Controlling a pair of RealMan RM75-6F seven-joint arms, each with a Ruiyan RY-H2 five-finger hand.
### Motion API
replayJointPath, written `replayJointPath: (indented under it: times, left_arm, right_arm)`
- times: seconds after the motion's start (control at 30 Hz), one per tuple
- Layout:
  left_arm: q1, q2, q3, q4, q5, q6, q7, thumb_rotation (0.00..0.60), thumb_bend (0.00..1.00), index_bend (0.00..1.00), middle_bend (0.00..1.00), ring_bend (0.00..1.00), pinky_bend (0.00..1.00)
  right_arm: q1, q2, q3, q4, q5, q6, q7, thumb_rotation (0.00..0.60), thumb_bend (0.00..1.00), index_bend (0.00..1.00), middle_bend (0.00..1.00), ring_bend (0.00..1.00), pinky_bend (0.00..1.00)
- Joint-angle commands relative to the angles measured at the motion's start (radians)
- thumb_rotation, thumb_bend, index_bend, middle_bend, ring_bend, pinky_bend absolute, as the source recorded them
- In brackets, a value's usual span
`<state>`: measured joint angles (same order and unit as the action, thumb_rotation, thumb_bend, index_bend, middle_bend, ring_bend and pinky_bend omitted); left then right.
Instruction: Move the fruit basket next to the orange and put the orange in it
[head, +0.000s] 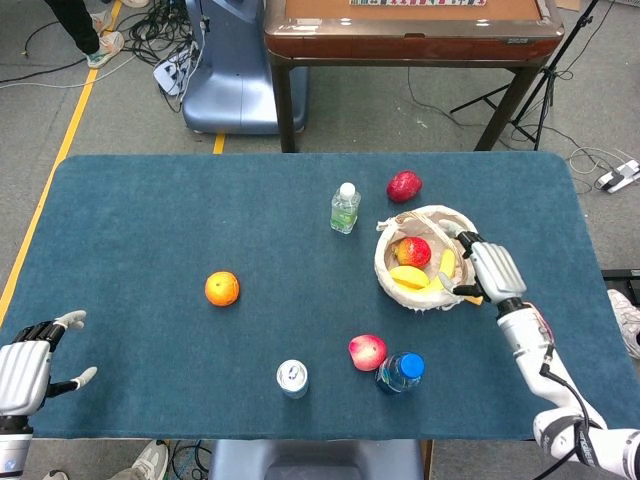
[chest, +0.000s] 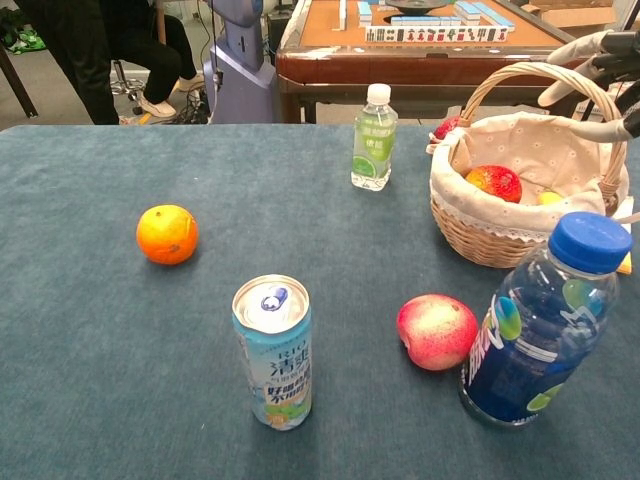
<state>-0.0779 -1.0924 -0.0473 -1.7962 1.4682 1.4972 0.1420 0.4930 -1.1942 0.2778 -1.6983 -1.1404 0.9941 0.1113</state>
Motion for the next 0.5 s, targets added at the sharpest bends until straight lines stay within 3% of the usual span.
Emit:
replayJointPath:
  times: [0.03,0.5]
  left_arm:
    - [0.000,0.001,0.000,0.002,0.000,-0.001,-0.001,0.600,0.07,0.28,0.34,0.30,0.28]
    - [0.003,0.003,0.005,0.016,-0.003,-0.005,-0.012,0.600,0.07,0.28,0.34,0.30,0.28]
  right_arm:
    - [0.008,-0.018,0.011,0.007,0.023,-0.002,0.016,0.600,0.35,0.15,0.26,0.23,0.44]
    - [0.042,-0.078,0.031,0.029,0.103,-0.033,0.059,0.600,0.37,0.20,0.30,0.28,0.50]
